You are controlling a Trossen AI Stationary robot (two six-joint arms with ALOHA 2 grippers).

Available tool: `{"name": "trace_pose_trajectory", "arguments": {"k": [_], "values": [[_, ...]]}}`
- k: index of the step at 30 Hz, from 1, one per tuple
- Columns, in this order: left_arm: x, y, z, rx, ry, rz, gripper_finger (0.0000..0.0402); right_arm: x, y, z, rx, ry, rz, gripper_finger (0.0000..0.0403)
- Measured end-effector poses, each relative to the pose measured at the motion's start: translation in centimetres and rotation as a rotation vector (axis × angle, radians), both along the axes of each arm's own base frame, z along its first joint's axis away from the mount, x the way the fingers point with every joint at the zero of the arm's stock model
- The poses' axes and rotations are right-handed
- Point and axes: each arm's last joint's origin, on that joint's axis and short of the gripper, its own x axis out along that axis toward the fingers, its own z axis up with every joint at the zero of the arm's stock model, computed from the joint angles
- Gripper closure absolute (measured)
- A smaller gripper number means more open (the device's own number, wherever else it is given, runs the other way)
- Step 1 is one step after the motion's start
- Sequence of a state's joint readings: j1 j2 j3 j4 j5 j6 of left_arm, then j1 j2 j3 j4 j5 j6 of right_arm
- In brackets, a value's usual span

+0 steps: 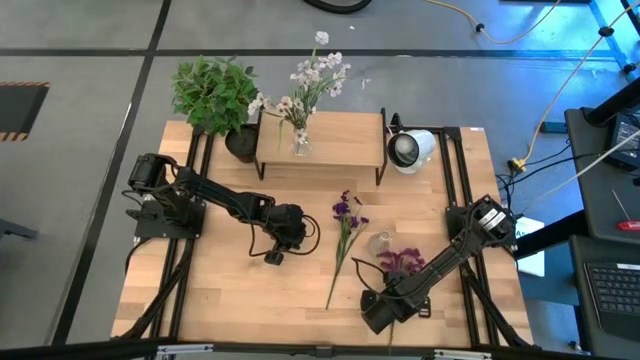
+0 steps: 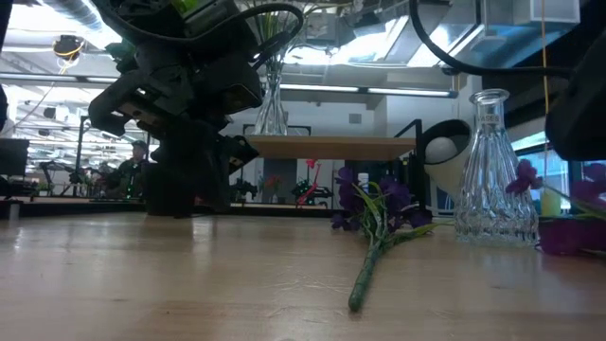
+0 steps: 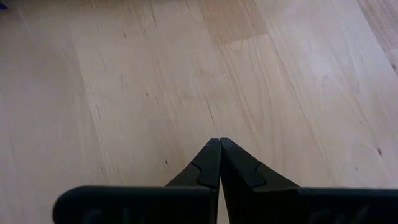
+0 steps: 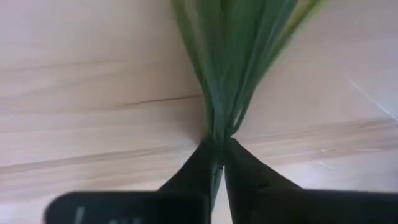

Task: Pick and place flowers into a vace then onto a shelf
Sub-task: Put the pink flowers into the transparent vase

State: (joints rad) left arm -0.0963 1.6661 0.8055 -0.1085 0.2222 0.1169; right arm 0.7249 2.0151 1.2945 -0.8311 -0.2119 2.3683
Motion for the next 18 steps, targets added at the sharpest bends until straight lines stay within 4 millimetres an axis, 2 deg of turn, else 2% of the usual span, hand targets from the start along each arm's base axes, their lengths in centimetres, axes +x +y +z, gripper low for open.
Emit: {"name": "trace_pose_trajectory", "arguments": {"k": [7,12,18], "values": [[0.0,0.0,0.0,0.000,0.000,0.000,0.0396,0.0,0.1,0.0,0.019,0.012,0.015,0.0389],[0.0,0.0,0.0,0.000,0.000,0.000,0.0396,0.2,0.8,1.0,0.005,0.006,0.035,0.0393],[0.0,0.0,0.0,0.000,-0.001,-0.001,0.0396,1.1,2.7,4.2,-0.006,-0.126,0.059,0.0395]]}}
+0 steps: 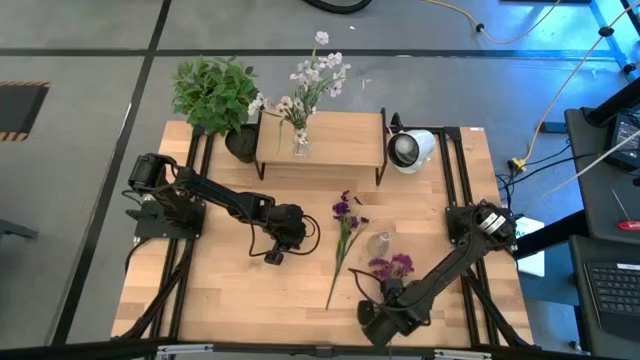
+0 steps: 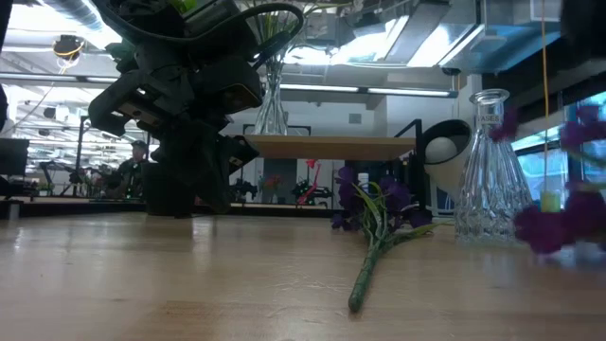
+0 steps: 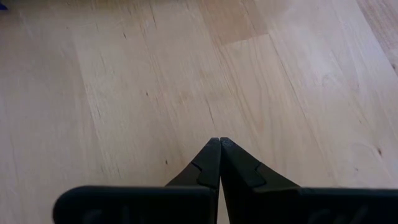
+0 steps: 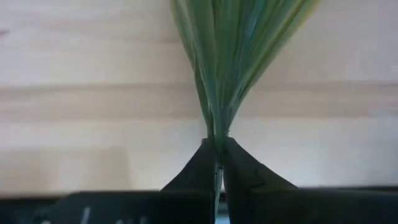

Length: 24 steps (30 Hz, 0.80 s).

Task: Pick and place flowers into a vace then onto a shelf
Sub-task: Put the pink flowers into the transparent vase

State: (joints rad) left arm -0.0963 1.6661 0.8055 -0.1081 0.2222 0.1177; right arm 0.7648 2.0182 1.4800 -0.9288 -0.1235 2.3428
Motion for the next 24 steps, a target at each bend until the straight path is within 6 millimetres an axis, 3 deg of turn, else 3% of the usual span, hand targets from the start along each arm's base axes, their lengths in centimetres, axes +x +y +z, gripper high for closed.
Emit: {"name": "trace_pose_trajectory", "arguments": {"k": [5,15,19,24], "values": [[0.0,0.0,0.0,-0.001,-0.006,0.000,0.0396,0.2,1.7,3.4,-0.037,-0.117,0.034,0.0394],[0.1,0.0,0.0,-0.001,-0.007,0.000,0.0396,0.6,3.4,12.5,-0.185,-0.494,0.231,0.0394],[0.1,0.0,0.0,-0.002,-0.007,0.002,0.0396,0.5,2.6,16.1,-0.441,-0.679,0.311,0.0394],[0.0,0.0,0.0,-0.002,-0.003,0.002,0.0396,-0.7,-0.3,19.8,-0.914,-0.750,0.369,0.0394]]}}
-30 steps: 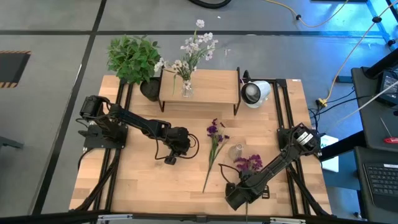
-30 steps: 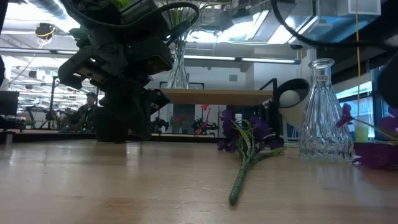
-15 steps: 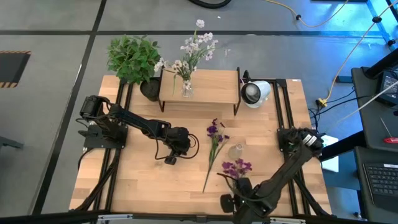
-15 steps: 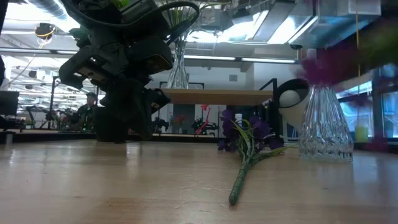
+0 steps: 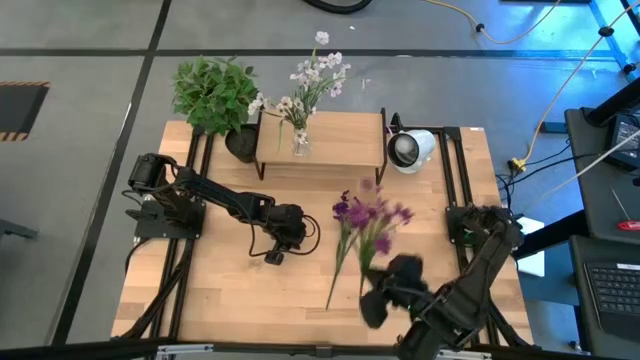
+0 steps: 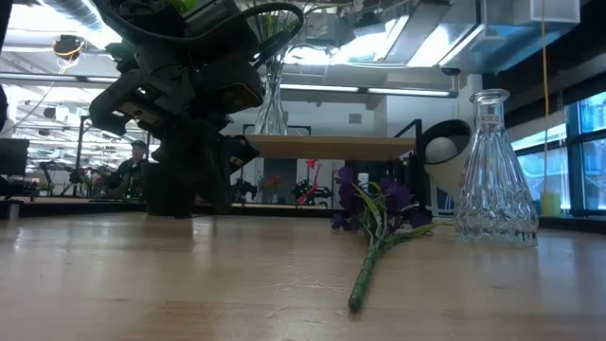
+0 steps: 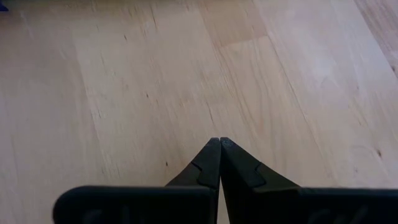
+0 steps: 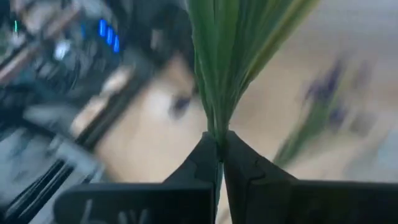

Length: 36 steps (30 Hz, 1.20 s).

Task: Pick and place flowers into a vace then onto a shelf
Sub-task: Put the pink flowers into the transparent vase

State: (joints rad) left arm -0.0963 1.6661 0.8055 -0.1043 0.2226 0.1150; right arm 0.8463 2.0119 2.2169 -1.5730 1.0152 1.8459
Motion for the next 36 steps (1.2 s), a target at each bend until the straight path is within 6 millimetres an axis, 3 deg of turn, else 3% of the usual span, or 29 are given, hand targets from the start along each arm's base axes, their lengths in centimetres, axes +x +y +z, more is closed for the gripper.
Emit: {"name": "trace_pose_trajectory", "arguments": {"k": [3,8,17,28,32,36], "values": [[0.0,0.0,0.0,0.000,0.001,0.001,0.0396,0.3,-1.3,1.3,-0.184,-0.016,0.038,0.0394],[0.0,0.0,0.0,-0.013,0.004,0.021,0.0396,1.7,-3.6,1.7,-0.327,0.084,0.049,0.0394],[0.0,0.0,0.0,-0.027,0.011,0.041,0.0396,2.4,-5.6,2.4,-0.457,0.245,0.134,0.0394],[0.0,0.0,0.0,-0.039,0.015,0.062,0.0396,-1.7,-8.8,7.6,-0.516,0.128,0.115,0.0394],[0.1,0.0,0.0,-0.046,0.016,0.072,0.0396,-3.7,-10.3,7.8,-0.536,0.130,0.112,0.0394],[0.2,0.0,0.1,-0.056,0.003,0.083,0.0396,-6.5,-12.6,6.2,-0.495,0.104,0.065,0.0394]]}}
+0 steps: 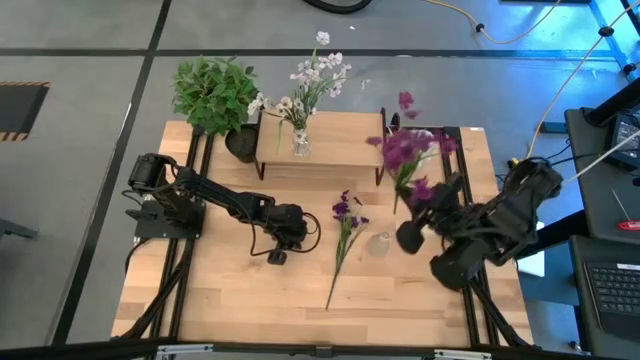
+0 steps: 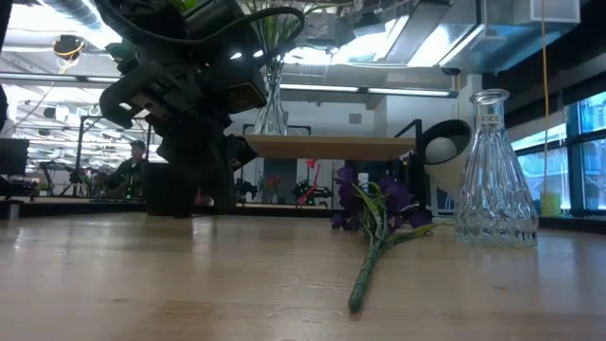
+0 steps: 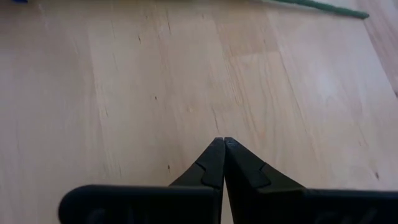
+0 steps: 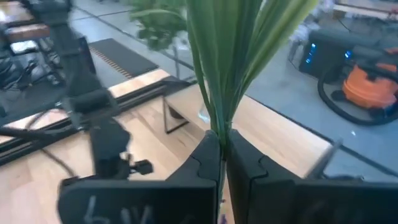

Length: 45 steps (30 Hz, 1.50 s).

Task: Pick and place flowers into a vace then onto a shelf
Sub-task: Put the pink flowers into the transparent vase

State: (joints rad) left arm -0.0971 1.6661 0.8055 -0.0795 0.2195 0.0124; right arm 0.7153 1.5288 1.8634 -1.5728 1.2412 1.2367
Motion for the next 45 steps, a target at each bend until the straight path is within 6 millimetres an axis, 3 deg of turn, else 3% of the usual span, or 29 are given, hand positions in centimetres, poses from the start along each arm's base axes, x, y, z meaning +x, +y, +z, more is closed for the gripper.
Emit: {"name": "trace_pose_trajectory", "arguments": {"k": [5,12,20,33,45], "values": [[0.2,0.0,0.1,-0.002,-0.025,0.002,0.0396,-2.7,-2.1,-2.8,0.007,-0.008,-0.020,0.0394],[0.5,0.0,0.4,-0.006,-0.070,0.005,0.0396,-4.3,-3.4,-6.7,0.001,-0.008,-0.028,0.0394],[0.7,0.2,0.5,0.056,-0.090,0.055,0.0396,-5.3,-2.7,-9.8,0.050,-0.105,0.062,0.0394],[0.8,0.2,0.6,0.066,-0.111,0.064,0.0396,-4.8,-0.7,-12.4,0.070,-0.150,0.221,0.0394],[1.1,0.2,0.8,0.051,-0.138,0.078,0.0396,-4.3,-0.9,-13.4,0.030,-0.116,0.213,0.0394]]}}
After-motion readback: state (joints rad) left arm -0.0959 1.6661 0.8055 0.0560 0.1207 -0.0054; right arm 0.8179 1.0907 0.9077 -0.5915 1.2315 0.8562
